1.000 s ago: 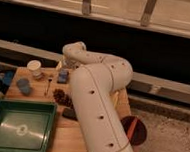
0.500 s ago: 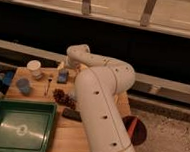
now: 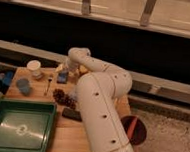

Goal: Wipe red bowl with sponge

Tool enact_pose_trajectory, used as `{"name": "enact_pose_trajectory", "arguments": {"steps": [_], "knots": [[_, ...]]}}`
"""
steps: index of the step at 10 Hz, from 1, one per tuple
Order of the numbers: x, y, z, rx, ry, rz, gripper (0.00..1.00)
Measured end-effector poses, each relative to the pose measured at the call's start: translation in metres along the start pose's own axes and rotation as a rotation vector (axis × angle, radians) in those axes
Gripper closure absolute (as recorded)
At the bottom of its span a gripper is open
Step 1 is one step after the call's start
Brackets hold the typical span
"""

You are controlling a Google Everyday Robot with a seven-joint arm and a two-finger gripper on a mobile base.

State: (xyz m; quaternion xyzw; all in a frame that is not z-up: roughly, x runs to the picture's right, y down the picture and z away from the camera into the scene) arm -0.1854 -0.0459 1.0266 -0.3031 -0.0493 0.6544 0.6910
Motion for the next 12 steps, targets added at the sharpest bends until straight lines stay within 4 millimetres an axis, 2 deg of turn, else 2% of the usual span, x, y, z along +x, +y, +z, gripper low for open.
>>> {"name": "enact_pose_trajectory", "arguments": {"steps": [2, 3, 8, 12], "knots": [[0.001, -0.001, -0.002, 0.002, 0.002, 0.000, 0.25], [0.001, -0.001, -0.002, 0.002, 0.003, 0.001, 0.30], [0.003, 0.001, 0.000, 0.001, 0.008, 0.003, 0.80], [0.007, 0.013, 0.008, -0.011, 0.034, -0.016, 0.82]]}}
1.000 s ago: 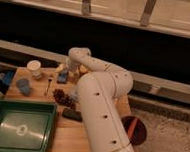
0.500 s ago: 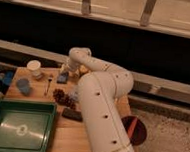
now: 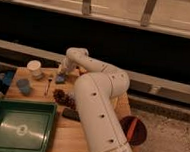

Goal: Wipe red bowl with sponge

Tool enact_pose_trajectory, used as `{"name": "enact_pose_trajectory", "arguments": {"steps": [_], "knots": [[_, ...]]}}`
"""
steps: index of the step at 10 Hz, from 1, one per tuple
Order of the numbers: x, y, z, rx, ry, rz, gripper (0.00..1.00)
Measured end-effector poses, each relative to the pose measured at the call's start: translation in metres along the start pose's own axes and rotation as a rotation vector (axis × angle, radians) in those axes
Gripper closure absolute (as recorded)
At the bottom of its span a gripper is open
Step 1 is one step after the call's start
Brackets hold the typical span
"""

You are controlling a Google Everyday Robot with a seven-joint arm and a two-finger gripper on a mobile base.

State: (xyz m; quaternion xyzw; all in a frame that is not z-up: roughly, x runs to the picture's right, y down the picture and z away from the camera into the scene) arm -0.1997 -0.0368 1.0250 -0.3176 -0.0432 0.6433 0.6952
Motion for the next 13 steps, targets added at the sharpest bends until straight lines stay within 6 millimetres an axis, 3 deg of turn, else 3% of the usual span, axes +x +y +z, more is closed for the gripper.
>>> {"name": "enact_pose_trajectory", "arguments": {"steps": [4, 9, 13], "knots": [[0.001, -0.001, -0.005, 0.015, -0.006, -0.014, 0.82], [-0.024, 0.014, -0.080, 0.027, -0.080, 0.006, 0.82], [-0.019, -0.015, -0.135, 0.049, -0.103, 0.087, 0.82]]}}
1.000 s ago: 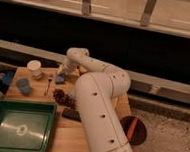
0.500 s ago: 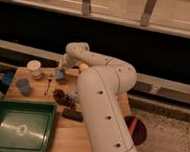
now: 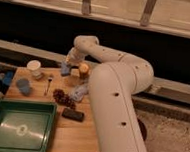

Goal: Wipe red bowl with sponge

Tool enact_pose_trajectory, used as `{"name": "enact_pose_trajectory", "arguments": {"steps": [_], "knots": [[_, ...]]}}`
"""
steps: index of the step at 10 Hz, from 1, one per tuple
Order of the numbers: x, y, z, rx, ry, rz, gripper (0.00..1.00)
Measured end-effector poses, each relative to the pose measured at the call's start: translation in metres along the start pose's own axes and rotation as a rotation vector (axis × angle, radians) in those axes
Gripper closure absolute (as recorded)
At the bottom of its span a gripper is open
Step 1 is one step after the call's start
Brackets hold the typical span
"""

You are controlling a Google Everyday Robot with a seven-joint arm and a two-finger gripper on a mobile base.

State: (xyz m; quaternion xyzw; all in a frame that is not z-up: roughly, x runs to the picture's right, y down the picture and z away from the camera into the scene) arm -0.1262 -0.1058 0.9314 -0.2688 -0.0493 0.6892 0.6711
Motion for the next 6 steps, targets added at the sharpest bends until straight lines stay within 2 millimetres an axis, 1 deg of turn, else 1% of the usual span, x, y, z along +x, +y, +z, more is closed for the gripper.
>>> {"name": "enact_pose_trajectory", "arguments": {"steps": [3, 4, 6], "knots": [[-0.012, -0.037, -0.057, 0.058, -0.052, 0.091, 0.82], [-0.015, -0.046, -0.068, 0.071, -0.062, 0.116, 0.82], [-0.012, -0.081, -0.093, 0.108, -0.085, 0.193, 0.82]]}}
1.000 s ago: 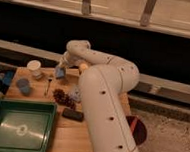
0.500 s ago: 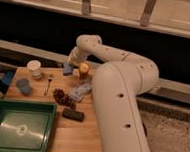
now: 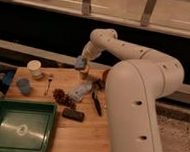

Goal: Wipe red bowl with sponge

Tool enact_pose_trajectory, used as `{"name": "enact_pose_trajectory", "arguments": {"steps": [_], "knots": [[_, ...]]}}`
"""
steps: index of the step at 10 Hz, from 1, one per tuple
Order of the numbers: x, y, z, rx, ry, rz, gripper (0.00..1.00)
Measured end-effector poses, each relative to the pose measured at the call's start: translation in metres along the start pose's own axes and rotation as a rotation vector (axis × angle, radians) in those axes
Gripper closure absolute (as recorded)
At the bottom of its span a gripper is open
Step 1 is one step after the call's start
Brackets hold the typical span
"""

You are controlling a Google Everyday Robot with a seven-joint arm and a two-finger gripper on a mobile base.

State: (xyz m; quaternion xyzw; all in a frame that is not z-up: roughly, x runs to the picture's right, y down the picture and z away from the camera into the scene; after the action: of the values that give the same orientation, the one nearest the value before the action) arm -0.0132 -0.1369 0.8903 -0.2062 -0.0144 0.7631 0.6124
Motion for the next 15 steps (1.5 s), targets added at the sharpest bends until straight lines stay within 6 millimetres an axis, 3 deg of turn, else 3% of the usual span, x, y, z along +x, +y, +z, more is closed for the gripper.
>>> {"name": "enact_pose_trajectory", "arguments": {"steps": [5, 11, 13, 15], "knots": [[0.013, -0.066, -0.040, 0.083, -0.024, 0.104, 0.82], [0.014, -0.061, -0.038, 0.077, -0.028, 0.106, 0.82], [0.013, -0.073, -0.053, 0.093, -0.081, 0.113, 0.82], [0.015, -0.099, -0.071, 0.110, -0.126, 0.136, 0.82]]}}
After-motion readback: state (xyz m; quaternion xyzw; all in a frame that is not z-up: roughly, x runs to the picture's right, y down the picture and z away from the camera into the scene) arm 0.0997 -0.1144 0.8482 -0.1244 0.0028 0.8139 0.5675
